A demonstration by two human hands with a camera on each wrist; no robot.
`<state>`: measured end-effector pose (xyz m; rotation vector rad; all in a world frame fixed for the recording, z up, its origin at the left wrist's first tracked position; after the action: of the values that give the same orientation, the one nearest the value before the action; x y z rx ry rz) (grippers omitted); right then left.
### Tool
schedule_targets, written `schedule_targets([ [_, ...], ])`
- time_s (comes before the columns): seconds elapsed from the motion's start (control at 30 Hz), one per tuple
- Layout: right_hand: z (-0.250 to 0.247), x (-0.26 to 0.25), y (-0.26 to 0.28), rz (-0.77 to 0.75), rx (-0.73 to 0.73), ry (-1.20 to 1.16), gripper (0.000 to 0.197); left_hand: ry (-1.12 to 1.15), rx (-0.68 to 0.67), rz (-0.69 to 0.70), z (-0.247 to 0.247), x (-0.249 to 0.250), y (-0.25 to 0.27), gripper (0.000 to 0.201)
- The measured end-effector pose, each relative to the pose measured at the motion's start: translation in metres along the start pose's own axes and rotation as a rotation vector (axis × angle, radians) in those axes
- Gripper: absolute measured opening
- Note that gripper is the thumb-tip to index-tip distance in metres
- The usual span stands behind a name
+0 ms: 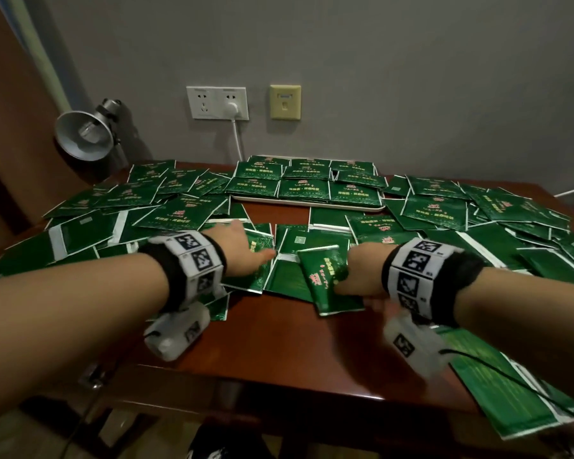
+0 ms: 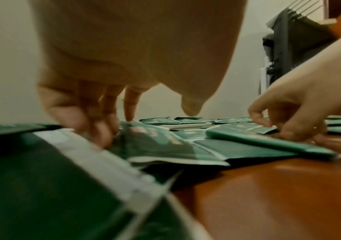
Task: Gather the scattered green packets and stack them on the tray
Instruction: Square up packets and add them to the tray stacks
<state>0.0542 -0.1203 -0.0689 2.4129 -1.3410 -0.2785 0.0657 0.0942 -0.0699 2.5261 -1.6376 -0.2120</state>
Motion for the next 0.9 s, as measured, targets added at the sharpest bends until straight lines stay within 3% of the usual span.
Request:
schedule_targets([
  [0.1,0.012,-0.020,-0.004,-0.117,-0.116,-0.193,0.043,-0.050,-0.005,-0.017,0.010,0.018,0.005,0.103],
  [0.17,0.010,-0.023,-0.010,-0.198,-0.083,-0.193,0.028,-0.100,0.028,-0.016,0.010,0.025,0.005,0.095],
  [0.23,-0.007,-0.024,-0.009,-0.301,0.060,-0.003,0.008,-0.101,0.025,-0.005,0.008,0.027,0.005,0.075],
  [0.3,-0.013,-0.026,-0.010,-0.423,0.135,0.230,0.028,-0.089,0.020,0.039,0.005,0.027,0.005,0.059],
  [0.37,-0.007,-0.030,-0.010,-0.516,0.085,0.363,0.049,-0.075,0.011,0.086,0.005,0.026,0.003,0.052],
  [0.43,-0.004,-0.033,-0.014,-0.551,0.037,0.346,0.058,-0.079,-0.006,0.133,0.009,0.026,0.001,0.051],
  [0.57,-0.007,-0.034,-0.015,-0.565,0.088,0.379,0.053,-0.084,0.004,0.168,0.009,0.027,-0.002,0.062],
  [0.7,0.000,-0.031,-0.011,-0.550,0.109,0.457,0.054,-0.087,-0.003,0.199,0.007,0.034,-0.004,0.055],
  [0.9,0.005,-0.027,-0.002,-0.545,0.027,0.536,0.055,-0.073,0.022,0.251,0.007,0.039,-0.005,0.050],
])
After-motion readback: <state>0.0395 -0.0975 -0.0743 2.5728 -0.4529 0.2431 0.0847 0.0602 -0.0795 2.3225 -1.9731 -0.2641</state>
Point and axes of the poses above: each hand's wrist, its own y-axis away from the middle knuckle, its own z-axis out of the palm, x = y × z, the point moved 7 cm from there along -y, towards the middle knuckle, and after that the axes turned 14 degrees about -z, right-handed, at the moved point
